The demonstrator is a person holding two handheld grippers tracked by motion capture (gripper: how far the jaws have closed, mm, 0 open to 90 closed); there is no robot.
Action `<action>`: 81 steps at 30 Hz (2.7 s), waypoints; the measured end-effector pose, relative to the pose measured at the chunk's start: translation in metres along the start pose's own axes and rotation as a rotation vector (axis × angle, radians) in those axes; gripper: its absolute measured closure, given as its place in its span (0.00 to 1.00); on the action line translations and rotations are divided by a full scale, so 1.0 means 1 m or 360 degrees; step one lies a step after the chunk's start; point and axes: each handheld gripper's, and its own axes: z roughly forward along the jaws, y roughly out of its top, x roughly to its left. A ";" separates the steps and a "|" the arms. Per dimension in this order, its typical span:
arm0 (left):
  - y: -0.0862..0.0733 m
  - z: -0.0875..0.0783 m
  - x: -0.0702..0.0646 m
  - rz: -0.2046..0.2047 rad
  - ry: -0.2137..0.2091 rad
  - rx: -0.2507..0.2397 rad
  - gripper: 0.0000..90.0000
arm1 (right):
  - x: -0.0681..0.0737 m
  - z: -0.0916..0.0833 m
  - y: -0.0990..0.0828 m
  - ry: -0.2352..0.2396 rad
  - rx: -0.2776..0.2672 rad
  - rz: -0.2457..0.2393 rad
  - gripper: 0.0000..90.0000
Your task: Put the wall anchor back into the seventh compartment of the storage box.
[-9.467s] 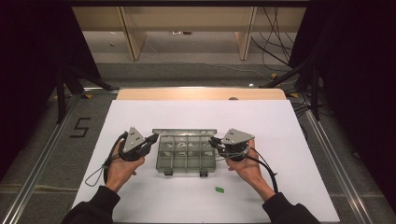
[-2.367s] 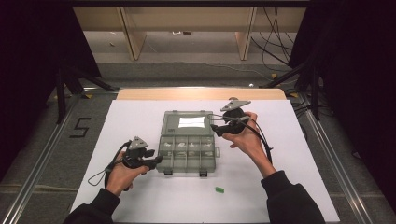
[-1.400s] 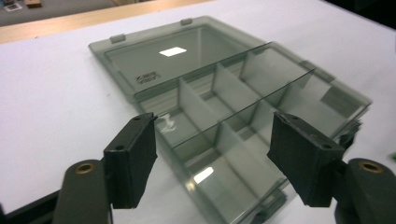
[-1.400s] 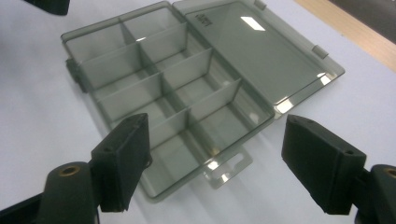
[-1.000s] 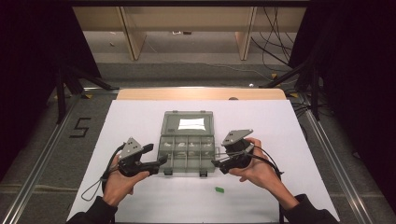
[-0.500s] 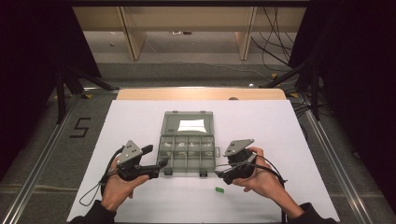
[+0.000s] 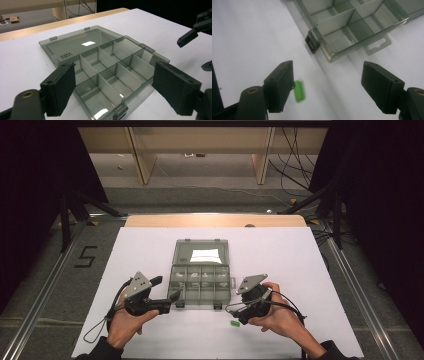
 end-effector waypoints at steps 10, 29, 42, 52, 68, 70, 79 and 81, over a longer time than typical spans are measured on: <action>-0.001 0.001 -0.008 0.0037 -0.0031 -0.0011 0.19 | 0.006 0.005 -0.003 0.0054 0.0159 -0.0060 0.36; -0.001 0.000 -0.015 0.0049 -0.0050 -0.0037 0.20 | 0.016 0.021 -0.008 0.0171 0.0335 -0.0166 0.65; -0.002 -0.001 -0.019 0.0085 -0.0089 -0.0059 0.20 | 0.020 0.031 -0.007 0.0192 0.0388 -0.0225 0.84; -0.003 0.000 -0.021 0.0055 -0.0070 -0.0043 0.20 | 0.021 0.032 -0.005 0.0208 0.0409 -0.0244 0.89; -0.003 0.001 -0.020 0.0052 -0.0083 -0.0057 0.21 | 0.019 0.032 -0.004 0.0214 0.0413 -0.0225 0.89; -0.003 0.001 -0.020 0.0057 -0.0080 -0.0048 0.21 | 0.019 0.033 -0.004 0.0217 0.0412 -0.0216 0.88; -0.003 0.001 -0.020 0.0054 -0.0083 -0.0059 0.21 | 0.018 0.034 -0.004 0.0224 0.0436 -0.0186 0.88; -0.003 0.001 -0.020 0.0057 -0.0082 -0.0052 0.21 | 0.018 0.034 -0.004 0.0233 0.0432 -0.0183 0.88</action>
